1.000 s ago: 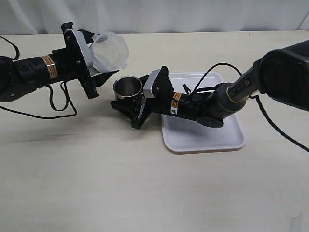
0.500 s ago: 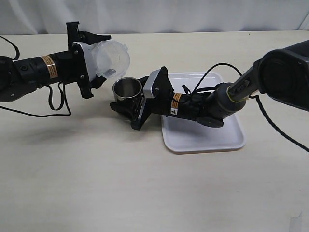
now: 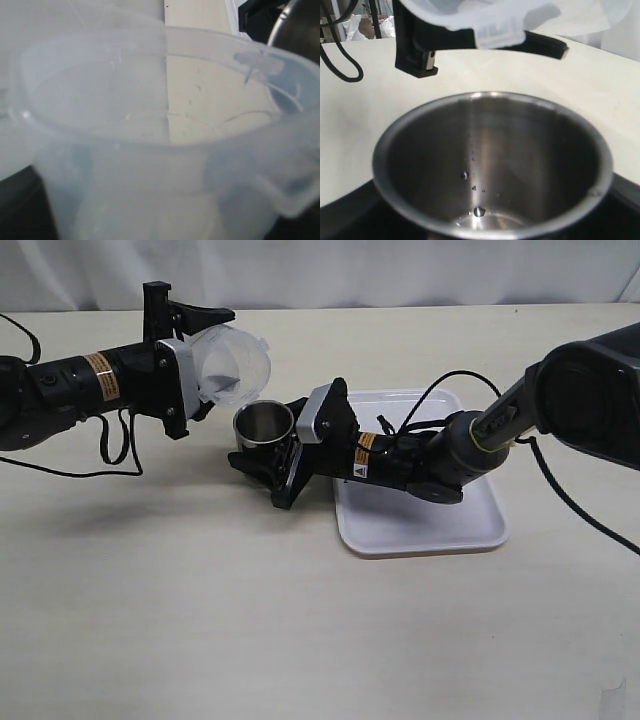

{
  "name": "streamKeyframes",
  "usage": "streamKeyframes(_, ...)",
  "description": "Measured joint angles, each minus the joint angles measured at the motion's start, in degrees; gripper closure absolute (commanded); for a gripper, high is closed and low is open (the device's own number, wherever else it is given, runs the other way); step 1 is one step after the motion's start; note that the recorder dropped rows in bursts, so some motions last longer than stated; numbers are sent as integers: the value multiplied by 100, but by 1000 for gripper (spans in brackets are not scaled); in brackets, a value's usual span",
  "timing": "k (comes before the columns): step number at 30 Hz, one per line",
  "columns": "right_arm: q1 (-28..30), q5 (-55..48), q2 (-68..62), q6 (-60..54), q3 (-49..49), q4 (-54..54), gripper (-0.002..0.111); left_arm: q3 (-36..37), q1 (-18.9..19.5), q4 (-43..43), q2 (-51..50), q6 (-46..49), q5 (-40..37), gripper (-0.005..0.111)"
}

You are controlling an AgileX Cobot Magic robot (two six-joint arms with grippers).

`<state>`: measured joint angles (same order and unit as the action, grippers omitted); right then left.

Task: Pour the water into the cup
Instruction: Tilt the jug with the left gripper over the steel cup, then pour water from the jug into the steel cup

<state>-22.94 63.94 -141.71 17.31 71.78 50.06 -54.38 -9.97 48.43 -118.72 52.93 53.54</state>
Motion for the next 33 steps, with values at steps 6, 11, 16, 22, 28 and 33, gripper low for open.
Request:
streamKeyframes(6,0,0,0,127,0,0,104,0,0,-32,0,160,5,107)
streamKeyframes(11,0,0,0,149,0,14,104,-63,0,-36,-2,261,14,107)
streamKeyframes(16,0,0,0,149,0,14,104,-85,0,-46,-2,275,37,107)
streamKeyframes(22,0,19,0,149,0,205,104,-181,0,-46,-12,275,53,107)
streamKeyframes(28,0,113,0,171,10,403,104,-181,0,-46,-12,275,52,107)
streamKeyframes(33,0,167,0,182,10,604,104,-181,0,-46,-12,332,52,107)
